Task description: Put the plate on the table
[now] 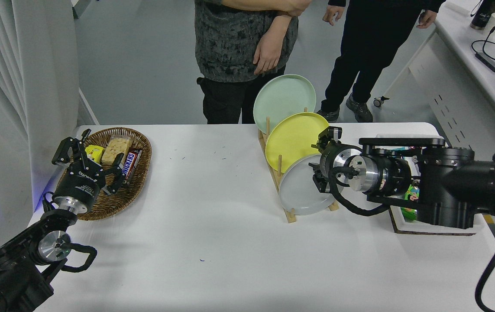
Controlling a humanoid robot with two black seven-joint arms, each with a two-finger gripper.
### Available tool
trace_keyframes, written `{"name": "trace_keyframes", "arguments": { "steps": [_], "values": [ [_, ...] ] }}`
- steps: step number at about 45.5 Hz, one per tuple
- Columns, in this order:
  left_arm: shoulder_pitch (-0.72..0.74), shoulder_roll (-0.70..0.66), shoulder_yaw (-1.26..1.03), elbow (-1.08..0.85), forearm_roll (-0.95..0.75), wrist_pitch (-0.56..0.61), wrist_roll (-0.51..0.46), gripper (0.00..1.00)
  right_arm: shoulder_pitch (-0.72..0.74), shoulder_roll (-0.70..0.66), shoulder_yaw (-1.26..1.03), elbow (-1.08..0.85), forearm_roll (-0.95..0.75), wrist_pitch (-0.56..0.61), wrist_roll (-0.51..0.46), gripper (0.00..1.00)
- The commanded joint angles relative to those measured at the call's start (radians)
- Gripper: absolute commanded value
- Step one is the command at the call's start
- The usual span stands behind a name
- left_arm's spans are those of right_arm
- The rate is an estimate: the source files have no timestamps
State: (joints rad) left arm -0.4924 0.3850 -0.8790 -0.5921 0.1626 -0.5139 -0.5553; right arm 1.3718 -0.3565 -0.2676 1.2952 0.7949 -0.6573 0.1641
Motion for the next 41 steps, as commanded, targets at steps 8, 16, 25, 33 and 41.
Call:
{"name": "trace_keyframes", "arguments": {
  "steps": [8, 16, 25, 33, 41],
  "values": [
    [0.0, 0.0, 0.0, 0.0, 0.0, 0.0, 0.0, 0.98, -0.002, -0.002, 0.001, -0.004, -0.005, 0.007, 0.0, 0.35],
    [0.0, 0.0, 0.0, 0.0, 0.0, 0.0, 0.0, 0.98, -0.003, -0.007, -0.001, -0.004, -0.006, 0.008, 0.0, 0.32],
    [0.0, 0.0, 0.0, 0.0, 0.0, 0.0, 0.0, 0.98, -0.005, -0.007, 0.001, -0.005, -0.006, 0.01, 0.0, 0.29],
    [0.0, 0.0, 0.0, 0.0, 0.0, 0.0, 0.0, 0.98, -0.003, -0.007, 0.001, -0.005, -0.006, 0.01, 0.0, 0.25],
    [0.0, 0.0, 0.0, 0.0, 0.0, 0.0, 0.0, 0.98, 0.0, -0.009, 0.001, -0.005, -0.006, 0.01, 0.0, 0.21]
  ]
}}
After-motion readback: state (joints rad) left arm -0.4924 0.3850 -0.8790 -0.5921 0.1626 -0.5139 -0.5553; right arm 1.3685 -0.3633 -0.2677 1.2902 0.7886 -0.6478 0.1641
